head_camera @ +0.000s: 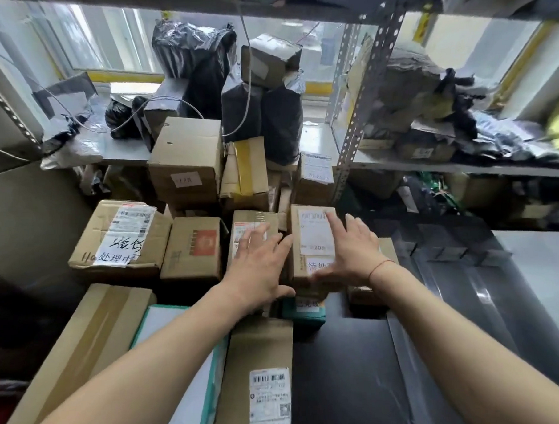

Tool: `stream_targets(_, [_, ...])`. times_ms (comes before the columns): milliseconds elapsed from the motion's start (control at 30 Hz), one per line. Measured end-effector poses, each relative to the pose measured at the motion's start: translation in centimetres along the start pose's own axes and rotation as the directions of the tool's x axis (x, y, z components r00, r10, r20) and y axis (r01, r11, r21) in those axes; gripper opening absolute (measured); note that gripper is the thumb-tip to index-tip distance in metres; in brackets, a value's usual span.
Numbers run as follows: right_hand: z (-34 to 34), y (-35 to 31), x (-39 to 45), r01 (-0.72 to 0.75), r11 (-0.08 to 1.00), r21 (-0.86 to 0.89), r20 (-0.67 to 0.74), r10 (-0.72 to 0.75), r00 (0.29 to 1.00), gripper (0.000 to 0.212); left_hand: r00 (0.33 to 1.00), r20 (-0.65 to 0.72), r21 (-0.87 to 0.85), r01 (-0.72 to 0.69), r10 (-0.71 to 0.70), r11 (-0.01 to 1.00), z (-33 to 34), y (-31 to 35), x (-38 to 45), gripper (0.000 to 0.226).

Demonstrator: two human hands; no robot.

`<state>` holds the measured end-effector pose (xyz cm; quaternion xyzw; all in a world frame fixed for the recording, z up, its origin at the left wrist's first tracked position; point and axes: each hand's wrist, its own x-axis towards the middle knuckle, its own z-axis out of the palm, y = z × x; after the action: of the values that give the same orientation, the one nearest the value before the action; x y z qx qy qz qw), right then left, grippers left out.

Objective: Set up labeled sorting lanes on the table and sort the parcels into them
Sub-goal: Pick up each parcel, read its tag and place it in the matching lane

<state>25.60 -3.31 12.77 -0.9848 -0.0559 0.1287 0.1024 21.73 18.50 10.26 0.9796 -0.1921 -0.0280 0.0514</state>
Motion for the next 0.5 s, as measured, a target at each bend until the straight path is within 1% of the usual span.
stream_targets(67, [0.8,1.3,-0.1,-0.036,0.995,0.09,0.064,0.031,0.997,0.159,1.0,0.016,-0.037,-0.013,0.013,0.999,0.5,1.1,0.9,0.11])
stream_targets(167, [2.1,2.2,-0.5,-0.015,0.975,0.221,0.126,-0.013,0.992,0.164,1.0,0.012,-0.08,0.003,-0.002,0.997,1.1,2.4,1.6,0.107])
stream_targets(233, [2.4,1.9,-1.1,0.002,0.957,0.289,0.114,-0.037,0.993,0.153,1.0,-0.01,-0.092,0.029,-0.03,0.995,1.2,3.0,1.6,0.103])
stream_targets(333, [2.6,1.7,-1.8,0.063,0.915,0.4,0.008,-0.072,0.997,0.132,0.997,-0.041,-0.128,0.057,-0.063,0.99,1.2,3.4,1.5,0.1])
stream_targets(400, [2.4,1.8,-2.2,0.103,0.902,0.42,-0.044,-0.093,0.995,0.124,0.995,-0.074,-0.181,0.052,-0.067,0.982,1.3,3.2,1.4,0.1])
stream_targets(500, [1.8,1.9,-2.6,0.087,0.912,0.401,-0.052,-0.072,0.996,0.12,0.988,-0.139,-0.199,0.034,-0.063,0.979,1.2,2.9,1.2,0.099])
